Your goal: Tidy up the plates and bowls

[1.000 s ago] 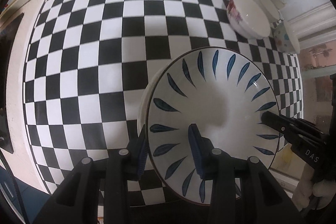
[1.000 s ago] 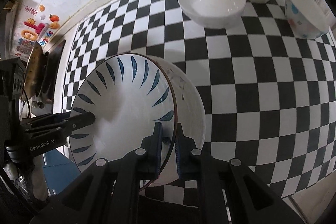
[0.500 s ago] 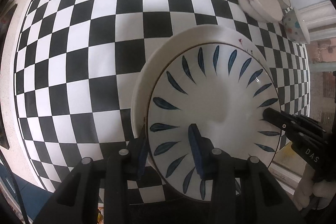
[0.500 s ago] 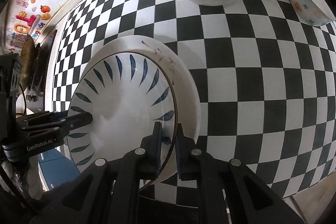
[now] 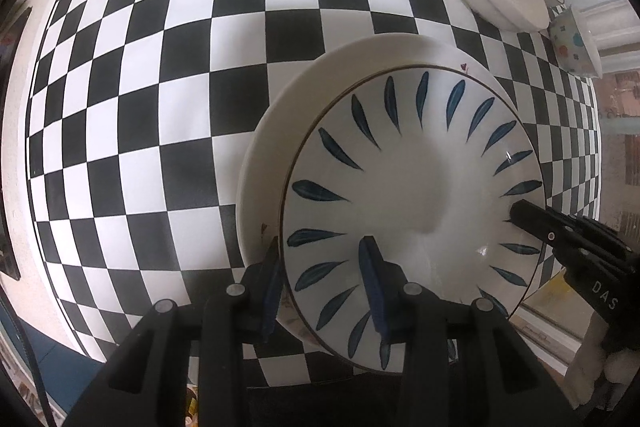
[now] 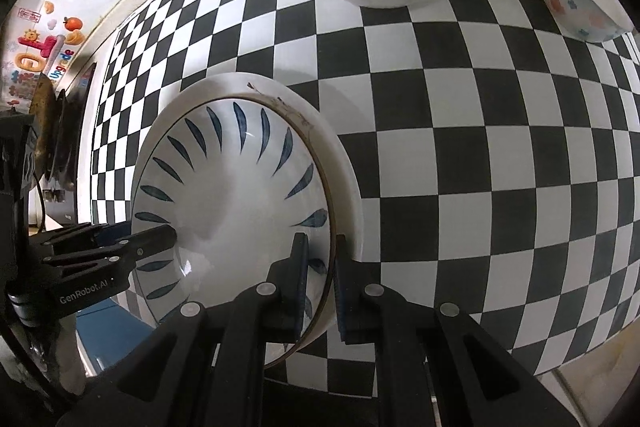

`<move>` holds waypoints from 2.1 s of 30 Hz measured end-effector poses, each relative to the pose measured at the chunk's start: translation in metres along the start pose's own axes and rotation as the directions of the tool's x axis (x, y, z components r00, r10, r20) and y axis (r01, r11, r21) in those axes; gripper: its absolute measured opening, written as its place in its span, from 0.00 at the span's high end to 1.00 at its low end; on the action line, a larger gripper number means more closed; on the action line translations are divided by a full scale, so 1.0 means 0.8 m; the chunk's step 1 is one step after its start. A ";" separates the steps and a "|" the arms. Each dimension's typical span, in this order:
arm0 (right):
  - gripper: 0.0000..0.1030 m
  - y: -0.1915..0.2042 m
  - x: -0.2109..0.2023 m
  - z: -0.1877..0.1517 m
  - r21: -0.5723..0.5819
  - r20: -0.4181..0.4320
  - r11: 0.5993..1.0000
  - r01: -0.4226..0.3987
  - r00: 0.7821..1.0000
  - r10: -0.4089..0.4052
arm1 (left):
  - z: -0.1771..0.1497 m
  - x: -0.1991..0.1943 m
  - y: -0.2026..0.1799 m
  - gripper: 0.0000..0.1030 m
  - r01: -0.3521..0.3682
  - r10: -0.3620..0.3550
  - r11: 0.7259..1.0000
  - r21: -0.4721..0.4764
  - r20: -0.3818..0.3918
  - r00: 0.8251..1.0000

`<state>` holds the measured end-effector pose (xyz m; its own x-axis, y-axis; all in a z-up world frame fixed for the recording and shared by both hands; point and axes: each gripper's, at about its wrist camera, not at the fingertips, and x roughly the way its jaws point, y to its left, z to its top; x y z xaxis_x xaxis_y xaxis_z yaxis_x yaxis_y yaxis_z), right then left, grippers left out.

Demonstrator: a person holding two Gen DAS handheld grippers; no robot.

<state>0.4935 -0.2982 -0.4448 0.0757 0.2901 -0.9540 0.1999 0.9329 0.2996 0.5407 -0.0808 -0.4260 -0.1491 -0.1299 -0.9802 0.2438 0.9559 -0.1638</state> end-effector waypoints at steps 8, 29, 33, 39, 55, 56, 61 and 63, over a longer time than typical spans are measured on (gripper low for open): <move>0.87 -0.010 0.000 0.002 0.052 -0.057 0.998 -0.027 0.998 0.030 | 0.000 0.002 0.008 0.66 -0.011 0.010 0.999 -0.035 -0.027 1.000; 0.87 -0.016 -0.020 -0.008 0.044 -0.066 0.999 -0.001 0.998 0.004 | -0.031 -0.016 0.007 0.66 -0.047 0.048 0.994 -0.102 0.001 0.999; 0.87 -0.014 -0.032 -0.010 0.025 -0.052 1.000 0.012 0.999 -0.011 | -0.039 -0.019 0.004 0.66 -0.066 0.068 0.992 -0.109 0.014 0.998; 0.87 0.001 -0.057 -0.015 -0.041 -0.041 0.999 0.026 0.999 -0.027 | -0.047 -0.049 -0.014 0.66 -0.111 0.119 0.988 -0.109 0.071 0.990; 0.87 0.070 -0.225 -0.057 -0.167 0.123 0.984 0.068 0.991 -0.047 | -0.113 -0.219 -0.049 0.66 -0.113 0.132 0.990 -0.081 0.296 0.946; 0.87 0.072 -0.231 -0.059 -0.164 0.131 0.984 0.068 0.990 -0.047 | -0.117 -0.225 -0.050 0.66 -0.113 0.131 0.991 -0.074 0.307 0.943; 0.87 0.086 -0.264 -0.087 -0.139 0.170 0.987 0.075 0.984 -0.051 | -0.138 -0.247 -0.051 0.66 -0.110 0.121 0.993 -0.052 0.336 0.934; 0.87 0.089 -0.272 -0.097 -0.126 0.182 0.989 0.079 0.982 -0.055 | -0.145 -0.252 -0.051 0.66 -0.109 0.116 0.993 -0.039 0.352 0.929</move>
<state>0.4159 -0.2781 -0.2169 0.2411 0.1944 -0.9508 0.0807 0.9723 0.2192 0.4495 -0.0630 -0.2087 0.2273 -0.1027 -0.9684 0.2211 0.9739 -0.0513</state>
